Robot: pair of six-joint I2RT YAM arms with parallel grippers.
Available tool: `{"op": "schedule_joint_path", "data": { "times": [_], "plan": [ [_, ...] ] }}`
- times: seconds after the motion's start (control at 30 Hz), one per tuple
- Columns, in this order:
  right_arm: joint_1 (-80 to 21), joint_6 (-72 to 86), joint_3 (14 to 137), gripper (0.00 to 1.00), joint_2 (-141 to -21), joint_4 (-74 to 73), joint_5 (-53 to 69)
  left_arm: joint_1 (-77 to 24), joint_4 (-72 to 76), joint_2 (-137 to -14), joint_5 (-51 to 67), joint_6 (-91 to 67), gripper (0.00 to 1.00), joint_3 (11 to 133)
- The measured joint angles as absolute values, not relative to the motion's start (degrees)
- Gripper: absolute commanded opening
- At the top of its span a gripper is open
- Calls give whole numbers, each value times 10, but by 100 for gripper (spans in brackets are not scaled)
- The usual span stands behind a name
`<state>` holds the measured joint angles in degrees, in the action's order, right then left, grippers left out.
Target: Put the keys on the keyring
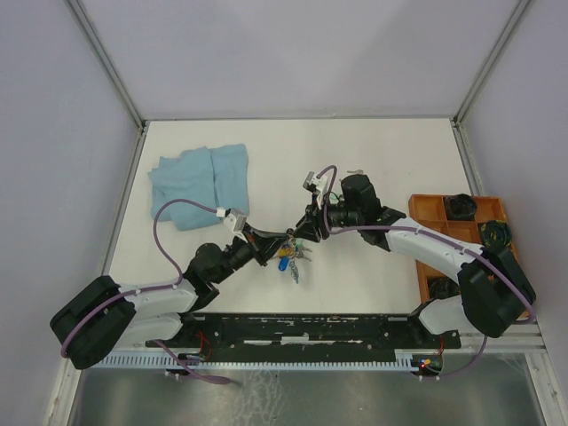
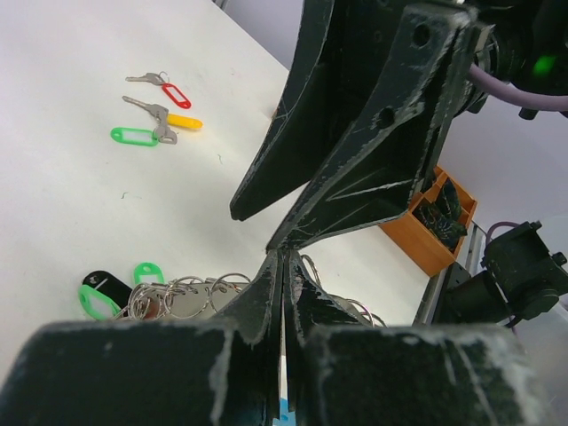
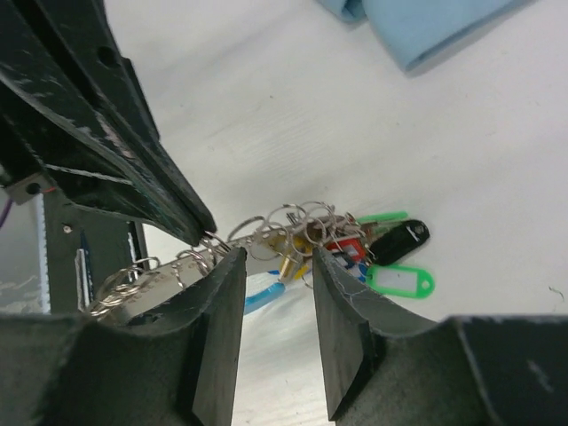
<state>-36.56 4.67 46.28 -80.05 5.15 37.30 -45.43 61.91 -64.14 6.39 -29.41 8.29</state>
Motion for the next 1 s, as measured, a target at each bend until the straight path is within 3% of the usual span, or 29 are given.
{"op": "schedule_joint_path", "data": {
  "times": [0.43, 1.0],
  "plan": [
    [-361, 62, 463, 44, -804, 112, 451, -454, 629, -646, 72, -294, 3, 83],
    [-358, 15, 435, 45, -788, 71, 420, -454, 630, -640, 72, -294, 3, 81]
  ]
}}
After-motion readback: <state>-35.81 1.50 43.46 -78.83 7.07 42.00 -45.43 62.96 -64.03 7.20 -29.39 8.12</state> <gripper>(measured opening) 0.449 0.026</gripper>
